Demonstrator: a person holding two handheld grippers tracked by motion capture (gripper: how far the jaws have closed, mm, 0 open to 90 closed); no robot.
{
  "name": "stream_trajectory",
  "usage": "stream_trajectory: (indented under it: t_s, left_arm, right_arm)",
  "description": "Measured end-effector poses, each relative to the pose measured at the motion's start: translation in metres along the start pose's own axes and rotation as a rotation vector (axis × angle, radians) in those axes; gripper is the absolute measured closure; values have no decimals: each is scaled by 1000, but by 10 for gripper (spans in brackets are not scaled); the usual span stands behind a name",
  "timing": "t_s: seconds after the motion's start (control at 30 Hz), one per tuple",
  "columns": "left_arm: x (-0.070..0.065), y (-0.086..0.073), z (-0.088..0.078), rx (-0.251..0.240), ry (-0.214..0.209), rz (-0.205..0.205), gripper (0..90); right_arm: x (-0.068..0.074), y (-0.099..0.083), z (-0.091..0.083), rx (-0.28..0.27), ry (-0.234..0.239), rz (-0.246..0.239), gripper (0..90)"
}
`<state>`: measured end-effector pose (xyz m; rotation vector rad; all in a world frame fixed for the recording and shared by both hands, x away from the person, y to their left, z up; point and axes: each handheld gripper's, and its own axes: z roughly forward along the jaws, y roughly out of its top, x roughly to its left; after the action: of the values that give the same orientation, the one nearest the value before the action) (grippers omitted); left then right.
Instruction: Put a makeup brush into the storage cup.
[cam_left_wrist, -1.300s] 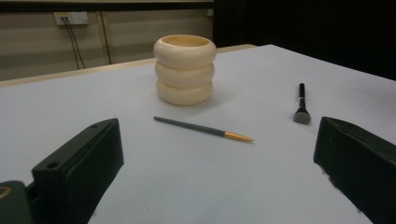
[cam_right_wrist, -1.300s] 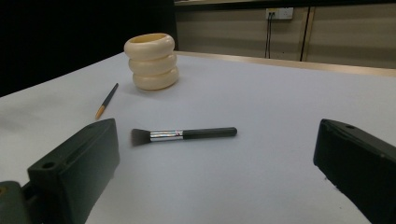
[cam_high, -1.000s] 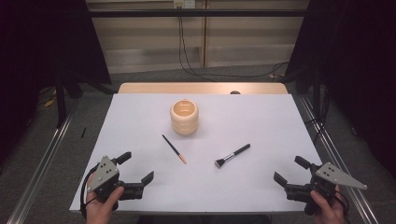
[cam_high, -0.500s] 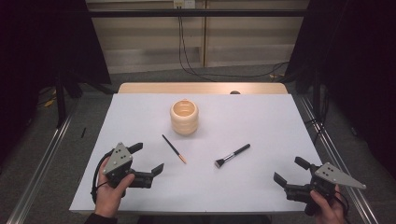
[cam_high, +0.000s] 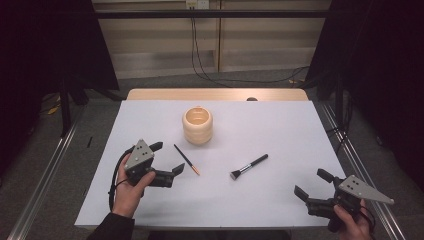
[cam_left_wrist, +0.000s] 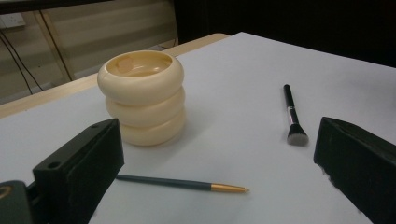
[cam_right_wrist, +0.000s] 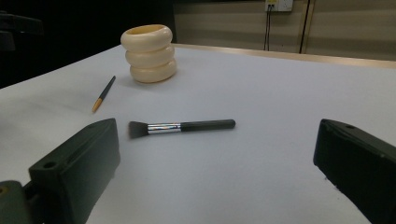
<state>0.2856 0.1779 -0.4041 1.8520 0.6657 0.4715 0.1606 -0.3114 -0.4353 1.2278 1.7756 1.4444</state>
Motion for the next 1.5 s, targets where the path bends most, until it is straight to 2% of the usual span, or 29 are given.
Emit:
stream_trajectory:
  t_s: [0.17,0.2,0.27,0.43,0.5,0.63,0.67,0.73,0.8,0.87,0.9,0.93,0.97,1.0,1.13,1.2,1.23,1.27,1.3,1.33,1.37,1.47,1.5]
  left_arm:
    - [2,9,9,10,-34,11,15]
    - [3,11,13,26,-52,14,15]
    - [6,13,18,43,-60,3,16]
    - [9,16,27,81,-60,15,23]
    - [10,17,31,80,-87,22,23]
    - [11,23,38,105,-92,42,23]
    - [11,25,40,103,-81,41,24]
    - [13,27,42,119,-92,43,27]
    - [15,31,44,156,-93,71,31]
    - [17,32,46,157,-107,70,31]
    - [18,33,48,183,-109,70,32]
    - [18,33,48,183,-109,70,32]
    - [20,34,49,200,-115,80,34]
    - [20,34,51,217,-115,63,36]
    - [21,35,56,267,-132,97,35]
    - [20,35,58,292,-128,87,34]
    - [22,35,59,300,-131,101,27]
    - [23,33,62,324,-143,90,27]
    - [23,33,62,324,-143,90,27]
    - [24,33,64,348,-146,96,27]
    - [25,33,67,392,-166,114,30]
    - [27,32,71,413,-171,125,43]
    - [28,33,72,435,-165,140,43]
  right_arm:
    - [0,0,1,-1,3,-3,0]
    - [0,0,1,1,4,-3,0]
    - [0,0,1,0,2,0,0]
    - [0,0,0,-2,-1,1,0]
    - [0,0,0,0,2,1,0]
    - [0,0,0,1,4,1,0]
    - [0,0,1,1,3,2,0]
    - [1,0,1,2,6,1,0]
    - [0,-1,0,3,5,3,0]
    - [-1,-1,0,3,3,1,0]
    - [0,-1,0,3,2,9,0]
    - [-1,-1,-1,8,5,-2,0]
    - [0,-1,0,4,1,9,0]
    - [0,-1,0,3,5,9,0]
    - [0,-1,-1,5,3,6,0]
    - [0,-1,-1,4,-3,6,0]
    - [0,-1,-1,4,-6,10,0]
    - [0,-1,-1,8,-4,14,0]
    - [0,-2,-1,9,-1,15,0]
    - [0,-2,-1,14,2,12,0]
    - [-1,-2,0,16,1,6,0]
    - [0,-1,0,15,3,13,0]
    - [0,-1,0,15,3,13,0]
